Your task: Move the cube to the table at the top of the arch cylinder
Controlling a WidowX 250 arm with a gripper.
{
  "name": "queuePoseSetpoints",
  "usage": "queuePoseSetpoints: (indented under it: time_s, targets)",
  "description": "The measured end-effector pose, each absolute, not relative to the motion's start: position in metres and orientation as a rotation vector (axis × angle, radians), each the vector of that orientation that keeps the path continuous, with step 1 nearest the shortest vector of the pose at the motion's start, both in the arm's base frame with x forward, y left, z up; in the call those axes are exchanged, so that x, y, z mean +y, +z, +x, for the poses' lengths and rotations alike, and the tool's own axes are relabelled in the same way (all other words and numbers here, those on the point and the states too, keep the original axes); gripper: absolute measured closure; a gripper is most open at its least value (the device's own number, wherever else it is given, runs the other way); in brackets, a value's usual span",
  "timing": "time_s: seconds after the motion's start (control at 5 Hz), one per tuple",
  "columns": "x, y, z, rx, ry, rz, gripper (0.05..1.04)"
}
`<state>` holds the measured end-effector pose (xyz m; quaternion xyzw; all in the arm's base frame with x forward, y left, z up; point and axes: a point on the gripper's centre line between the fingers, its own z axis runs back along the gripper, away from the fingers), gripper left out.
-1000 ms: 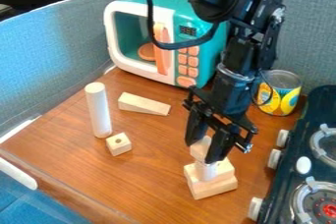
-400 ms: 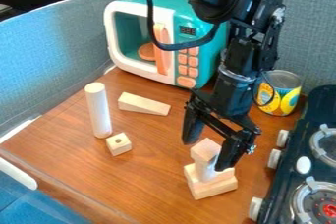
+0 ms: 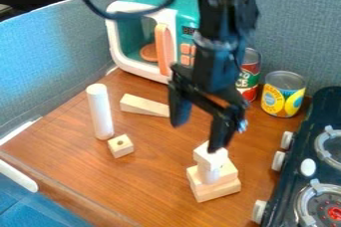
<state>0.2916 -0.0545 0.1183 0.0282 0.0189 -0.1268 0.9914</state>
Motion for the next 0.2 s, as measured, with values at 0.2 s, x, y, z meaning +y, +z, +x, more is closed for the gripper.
queuePoseSetpoints:
  time_s: [0.2]
  targets:
    - [-0.0471, 0.1287, 0.2917, 0.008, -0.22, 0.054, 0.083]
